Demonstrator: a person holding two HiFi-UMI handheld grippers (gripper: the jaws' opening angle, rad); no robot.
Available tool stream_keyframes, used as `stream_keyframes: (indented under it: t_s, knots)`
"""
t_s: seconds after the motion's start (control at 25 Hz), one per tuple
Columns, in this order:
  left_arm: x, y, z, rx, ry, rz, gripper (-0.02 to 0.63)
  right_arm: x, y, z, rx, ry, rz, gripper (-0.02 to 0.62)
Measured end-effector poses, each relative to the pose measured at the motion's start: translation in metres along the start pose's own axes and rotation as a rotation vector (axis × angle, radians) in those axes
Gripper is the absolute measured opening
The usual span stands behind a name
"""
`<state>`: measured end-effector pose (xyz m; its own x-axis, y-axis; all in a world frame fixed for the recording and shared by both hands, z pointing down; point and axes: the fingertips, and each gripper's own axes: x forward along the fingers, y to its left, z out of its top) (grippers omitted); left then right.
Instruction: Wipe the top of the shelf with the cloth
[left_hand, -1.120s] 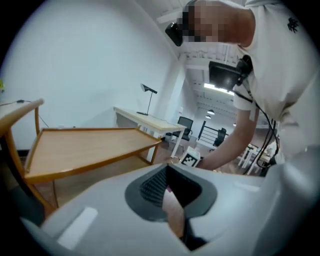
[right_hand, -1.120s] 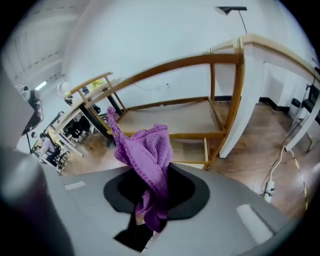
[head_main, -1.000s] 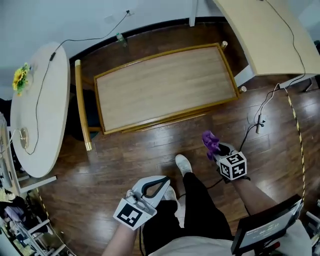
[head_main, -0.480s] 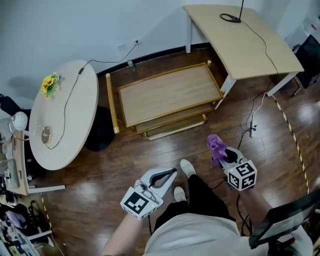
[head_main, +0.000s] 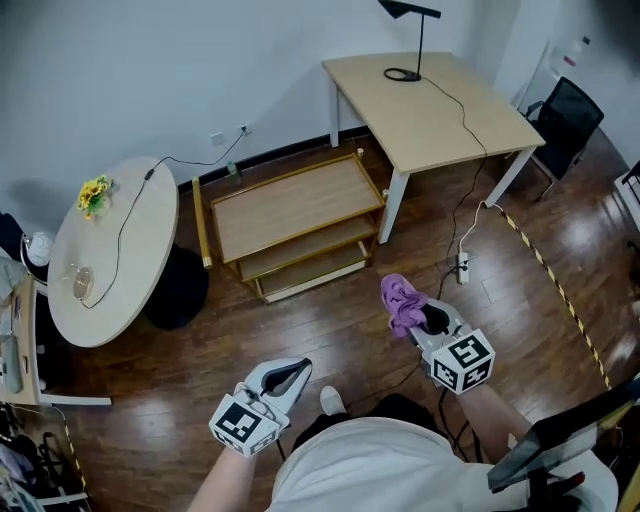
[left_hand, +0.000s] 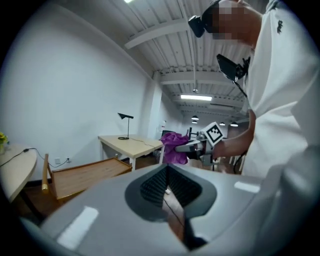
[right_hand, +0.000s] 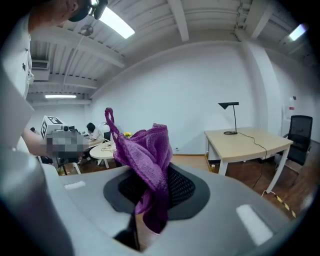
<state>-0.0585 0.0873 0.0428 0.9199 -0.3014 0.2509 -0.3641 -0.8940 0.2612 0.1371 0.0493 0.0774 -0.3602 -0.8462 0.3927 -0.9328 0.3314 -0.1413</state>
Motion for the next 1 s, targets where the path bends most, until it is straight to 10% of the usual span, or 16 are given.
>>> stream_keyframes:
  t_s: [0.36, 0.64, 1.0]
  knots:
    - [0.017, -0.104, 0.022, 0.006, -0.082, 0.128, 0.018, -0.109, -0.016, 0.005, -0.037, -0.033, 0.106, 0.098]
    - [0.045, -0.214, 0.01, -0.018, -0.042, 0.06, 0.018, -0.227, -0.033, -0.009, 0.001, -0.071, 0.082, 0.1]
    - [0.057, -0.256, 0.028, 0.061, -0.036, -0.016, 0.018, -0.285, -0.029, 0.006, 0.006, -0.163, 0.05, 0.101]
